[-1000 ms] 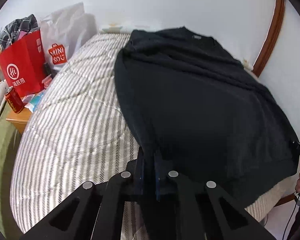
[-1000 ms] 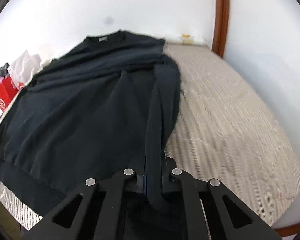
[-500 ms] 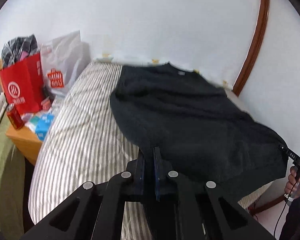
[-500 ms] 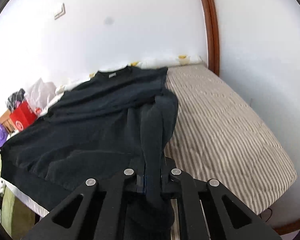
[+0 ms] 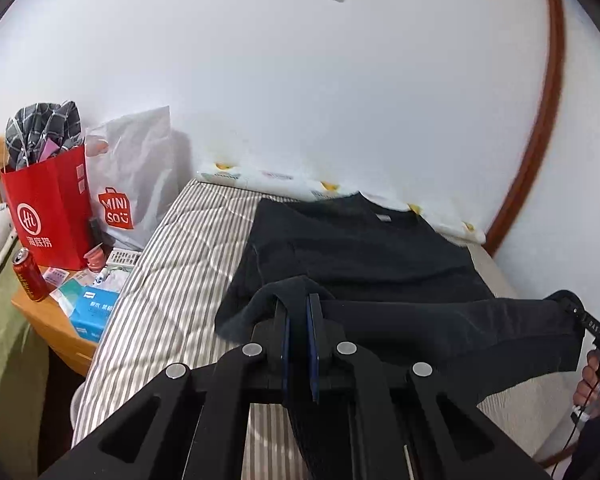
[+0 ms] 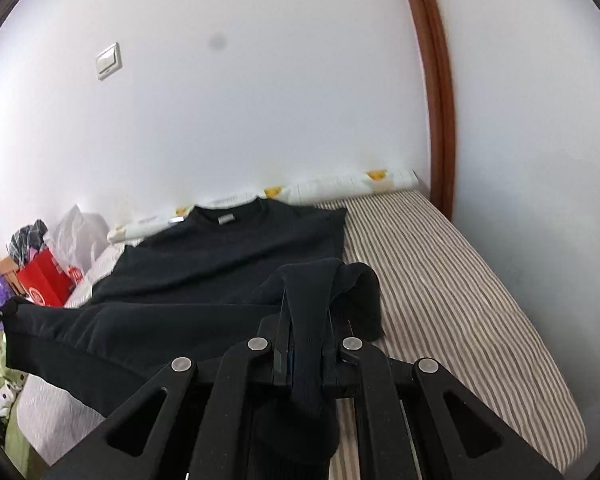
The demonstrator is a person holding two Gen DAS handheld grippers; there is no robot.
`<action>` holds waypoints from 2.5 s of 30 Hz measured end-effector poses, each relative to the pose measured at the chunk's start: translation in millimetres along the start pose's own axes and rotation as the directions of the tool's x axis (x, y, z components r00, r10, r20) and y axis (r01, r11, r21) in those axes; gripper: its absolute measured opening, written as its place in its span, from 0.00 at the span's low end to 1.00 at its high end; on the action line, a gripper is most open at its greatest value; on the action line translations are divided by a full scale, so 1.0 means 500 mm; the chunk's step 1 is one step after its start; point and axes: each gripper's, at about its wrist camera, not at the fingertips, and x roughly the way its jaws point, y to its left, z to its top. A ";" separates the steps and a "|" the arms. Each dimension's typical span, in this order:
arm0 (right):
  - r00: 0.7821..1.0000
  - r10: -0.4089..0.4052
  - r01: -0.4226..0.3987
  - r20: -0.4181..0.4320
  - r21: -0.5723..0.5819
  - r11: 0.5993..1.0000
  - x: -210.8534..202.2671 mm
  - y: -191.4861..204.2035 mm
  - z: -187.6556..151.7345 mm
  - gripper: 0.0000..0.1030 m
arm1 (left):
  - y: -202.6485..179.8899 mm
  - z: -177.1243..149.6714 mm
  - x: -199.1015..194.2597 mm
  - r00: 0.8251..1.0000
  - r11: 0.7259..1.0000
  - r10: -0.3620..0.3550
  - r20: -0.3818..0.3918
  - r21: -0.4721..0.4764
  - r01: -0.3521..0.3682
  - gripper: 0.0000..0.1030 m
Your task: Fold small clothes
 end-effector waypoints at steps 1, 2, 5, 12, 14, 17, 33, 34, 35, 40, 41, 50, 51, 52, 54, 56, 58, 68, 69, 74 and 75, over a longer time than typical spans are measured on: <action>1.000 0.002 -0.002 0.002 -0.001 1.000 0.011 0.004 0.014 0.07 | 0.001 0.011 0.011 1.000 1.000 0.003 -0.002 -0.006 -0.003 0.07; 1.000 0.006 -0.006 0.006 0.000 1.000 0.026 0.008 0.029 0.07 | 0.003 0.023 0.026 1.000 1.000 0.010 0.001 -0.008 -0.010 0.07; 1.000 0.018 -0.018 0.005 0.015 1.000 0.075 0.011 0.071 0.07 | -0.002 0.054 0.069 0.999 0.999 0.047 0.013 0.008 -0.047 0.07; 1.000 -0.001 0.001 -0.022 0.006 1.000 0.215 0.033 0.125 0.07 | -0.006 0.092 0.185 0.994 0.994 0.106 -0.015 0.014 -0.106 0.08; 0.999 -0.009 0.009 -0.043 0.003 1.000 0.258 0.032 0.128 0.07 | -0.005 0.097 0.219 0.993 0.993 0.117 -0.034 0.015 -0.116 0.08; 0.997 -0.026 0.026 -0.074 -0.001 1.000 0.319 0.030 0.124 0.07 | -0.004 0.100 0.272 0.988 0.989 0.143 -0.058 0.035 -0.141 0.08; 0.969 -0.098 0.096 -0.226 -0.017 0.995 0.472 0.003 0.078 0.20 | 0.010 0.081 0.379 0.968 0.980 0.200 -0.154 0.055 -0.193 0.13; 0.968 -0.096 0.096 -0.231 -0.014 0.995 0.466 0.001 0.076 0.22 | 0.008 0.080 0.374 0.967 0.978 0.205 -0.151 0.058 -0.199 0.14; 0.968 -0.095 0.095 -0.230 -0.011 0.995 0.456 -0.001 0.074 0.27 | 0.007 0.079 0.369 0.969 0.978 0.209 -0.130 0.054 -0.204 0.16; 0.975 -0.093 0.092 -0.204 -0.013 0.996 0.373 -0.005 0.063 0.39 | 0.009 0.064 0.327 0.972 0.982 0.191 -0.139 0.029 -0.188 0.27; 0.976 -0.096 0.094 -0.198 -0.017 0.995 0.350 -0.008 0.058 0.43 | 0.011 0.057 0.315 0.974 0.983 0.181 -0.139 0.020 -0.180 0.33; 0.969 -0.106 0.111 -0.221 0.007 0.994 0.245 -0.041 -0.034 0.56 | 0.060 -0.062 0.228 0.976 0.990 0.111 -0.185 -0.068 -0.126 0.54; 0.965 -0.094 0.102 -0.244 0.021 0.995 0.248 -0.045 -0.052 0.56 | 0.067 -0.077 0.226 0.975 0.989 0.104 -0.197 -0.081 -0.122 0.54; 0.962 -0.087 0.098 -0.258 0.031 0.995 0.251 -0.048 -0.061 0.56 | 0.074 -0.090 0.227 0.972 0.988 0.100 -0.212 -0.094 -0.122 0.54; 0.957 -0.071 0.091 -0.280 0.058 0.994 0.258 -0.052 -0.078 0.56 | 0.089 -0.113 0.231 0.969 0.986 0.073 -0.237 -0.131 -0.107 0.55; 0.958 -0.050 0.079 -0.282 0.094 0.992 0.263 -0.055 -0.087 0.56 | 0.099 -0.126 0.237 0.967 0.983 0.042 -0.250 -0.164 -0.084 0.55; 0.963 -0.029 0.064 -0.267 0.124 0.990 0.265 -0.055 -0.087 0.56 | 0.104 -0.129 0.247 0.966 0.980 0.022 -0.258 -0.186 -0.073 0.56; 0.955 0.024 0.053 -0.296 0.249 0.967 0.336 -0.052 -0.093 0.61 | 0.086 -0.103 0.300 0.971 0.977 0.000 -0.239 -0.206 -0.050 0.59; 0.955 0.032 0.051 -0.295 0.271 0.961 0.341 -0.055 -0.094 0.61 | 0.083 -0.102 0.303 0.972 0.977 0.006 -0.233 -0.205 -0.055 0.58; 0.958 0.046 0.041 -0.282 0.297 0.954 0.351 -0.054 -0.093 0.46 | 0.071 -0.098 0.314 0.971 0.979 0.070 -0.229 -0.173 -0.111 0.39; 0.958 0.047 0.037 -0.281 0.284 0.958 0.352 -0.050 -0.091 0.35 | 0.074 -0.099 0.313 0.970 0.976 0.082 -0.230 -0.177 -0.125 0.22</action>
